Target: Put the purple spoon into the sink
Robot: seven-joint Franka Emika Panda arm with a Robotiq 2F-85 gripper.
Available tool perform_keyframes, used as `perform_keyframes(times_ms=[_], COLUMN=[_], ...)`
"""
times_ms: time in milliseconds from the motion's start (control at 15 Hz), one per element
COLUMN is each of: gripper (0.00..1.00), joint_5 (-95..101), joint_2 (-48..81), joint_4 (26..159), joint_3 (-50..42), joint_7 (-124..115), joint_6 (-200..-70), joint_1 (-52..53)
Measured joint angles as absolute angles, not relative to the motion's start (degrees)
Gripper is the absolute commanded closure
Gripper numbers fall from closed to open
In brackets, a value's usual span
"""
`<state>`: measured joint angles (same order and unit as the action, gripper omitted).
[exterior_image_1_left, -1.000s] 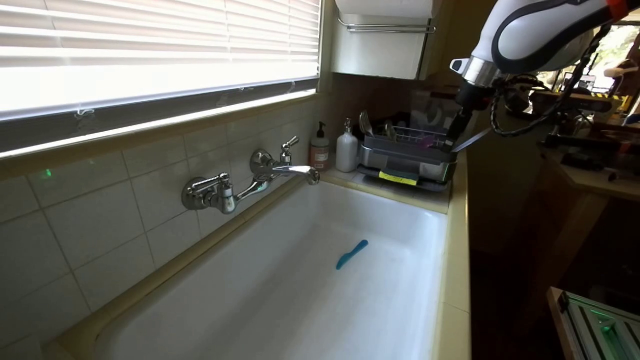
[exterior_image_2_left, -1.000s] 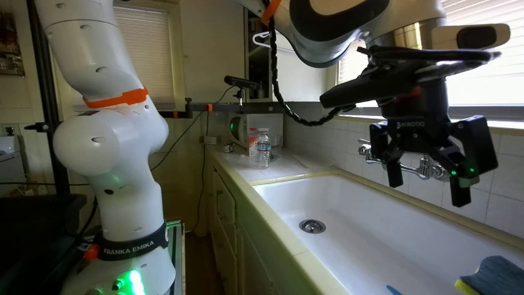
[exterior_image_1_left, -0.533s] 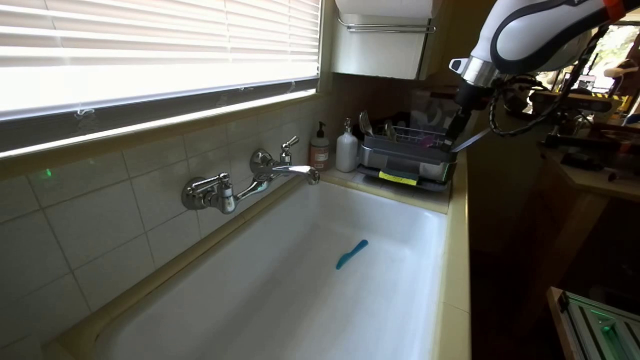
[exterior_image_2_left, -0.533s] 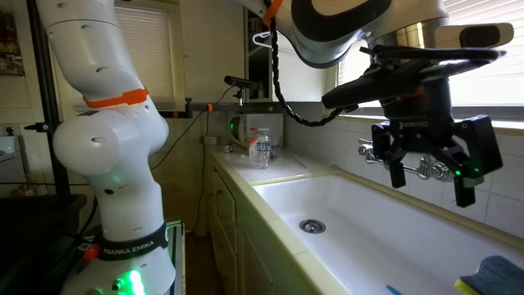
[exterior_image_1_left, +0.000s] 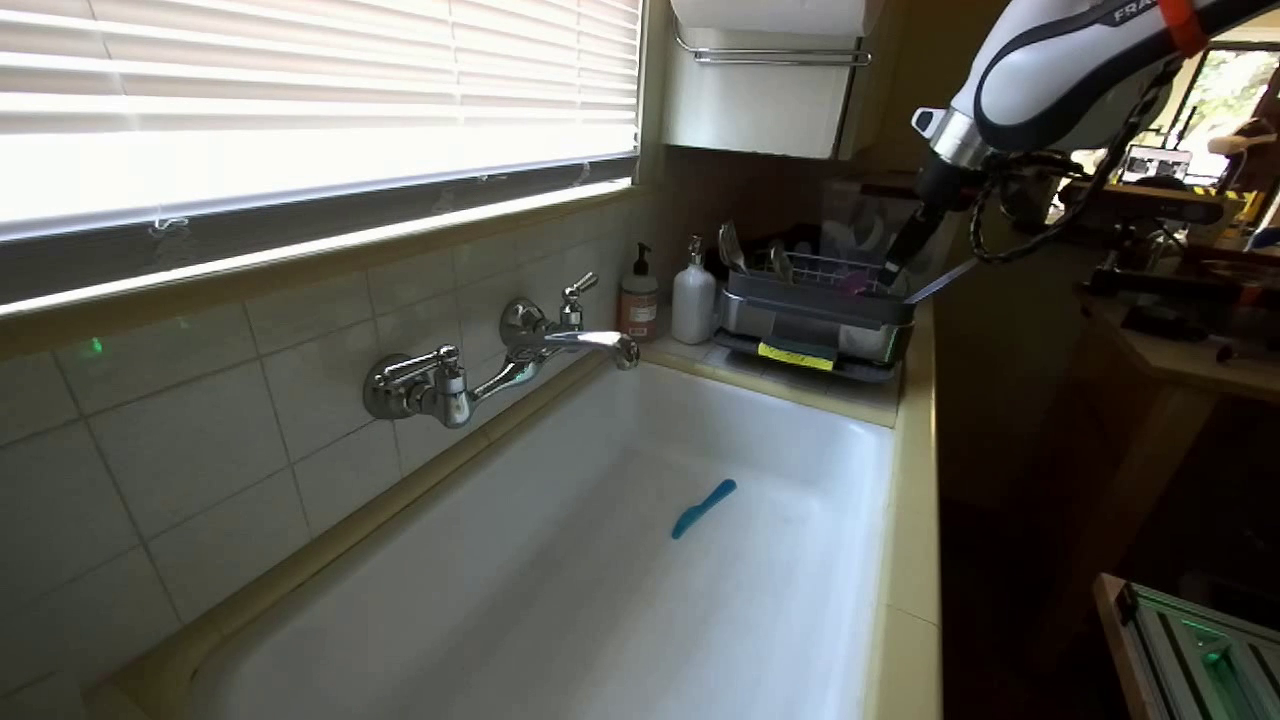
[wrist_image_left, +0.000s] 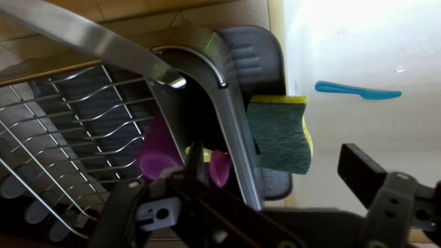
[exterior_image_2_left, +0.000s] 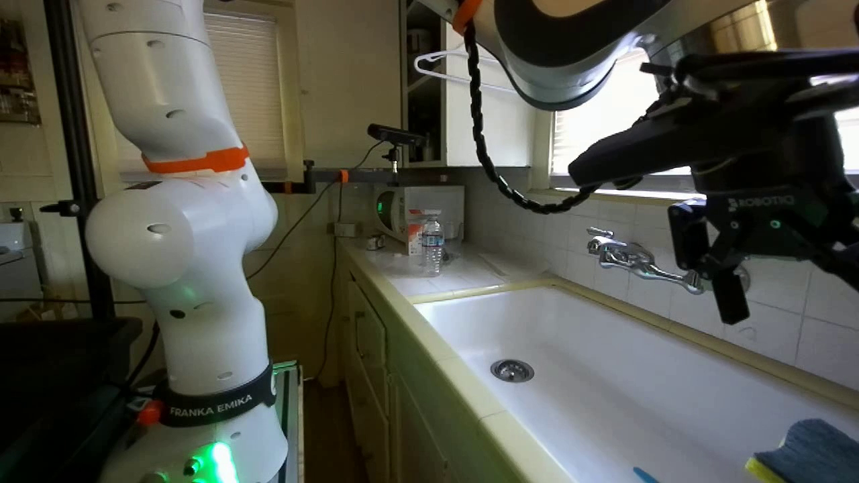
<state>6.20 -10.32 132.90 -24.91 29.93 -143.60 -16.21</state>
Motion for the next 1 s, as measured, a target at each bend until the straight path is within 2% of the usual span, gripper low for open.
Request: perform_keyframes(times_ms=[467, 533, 600, 1000], gripper=[0.00, 0.09, 0.26, 0.73], joint_5=[-4.2, -5.5, -6.6, -9.7], joint_2=[-3.4, -2.3, -1.2, 3.5], joint_4=[127.7, 126.8, 125.9, 122.0], joint_3=[-25.9, -25.9, -25.8, -24.1], joint_7=[38.4, 39.2, 39.9, 42.3], joint_6=[-145.9, -145.9, -145.9, -145.9], joint_1=[-16.2, -16.3, -16.5, -18.5])
